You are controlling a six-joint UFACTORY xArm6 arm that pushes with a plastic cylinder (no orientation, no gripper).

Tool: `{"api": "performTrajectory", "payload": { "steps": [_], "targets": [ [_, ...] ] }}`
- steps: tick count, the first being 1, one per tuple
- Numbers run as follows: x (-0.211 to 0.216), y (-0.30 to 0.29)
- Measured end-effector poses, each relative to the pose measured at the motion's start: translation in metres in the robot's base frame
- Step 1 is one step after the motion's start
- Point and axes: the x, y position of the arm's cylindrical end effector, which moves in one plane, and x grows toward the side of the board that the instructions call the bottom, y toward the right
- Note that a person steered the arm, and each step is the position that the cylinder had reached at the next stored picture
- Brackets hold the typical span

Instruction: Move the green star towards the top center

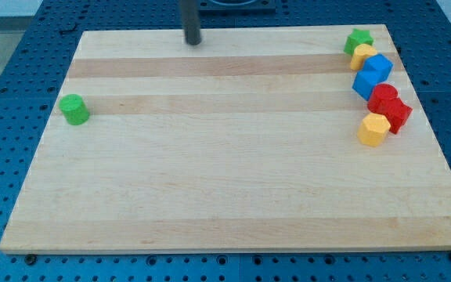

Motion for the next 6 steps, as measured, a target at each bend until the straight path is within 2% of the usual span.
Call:
{"api": "performTrajectory", "payload": {
  "steps": [2, 3, 6],
  "targets": [
    [-0.001, 0.035],
    [-0.002, 0.081],
    [-0.003, 0.268]
  ]
}}
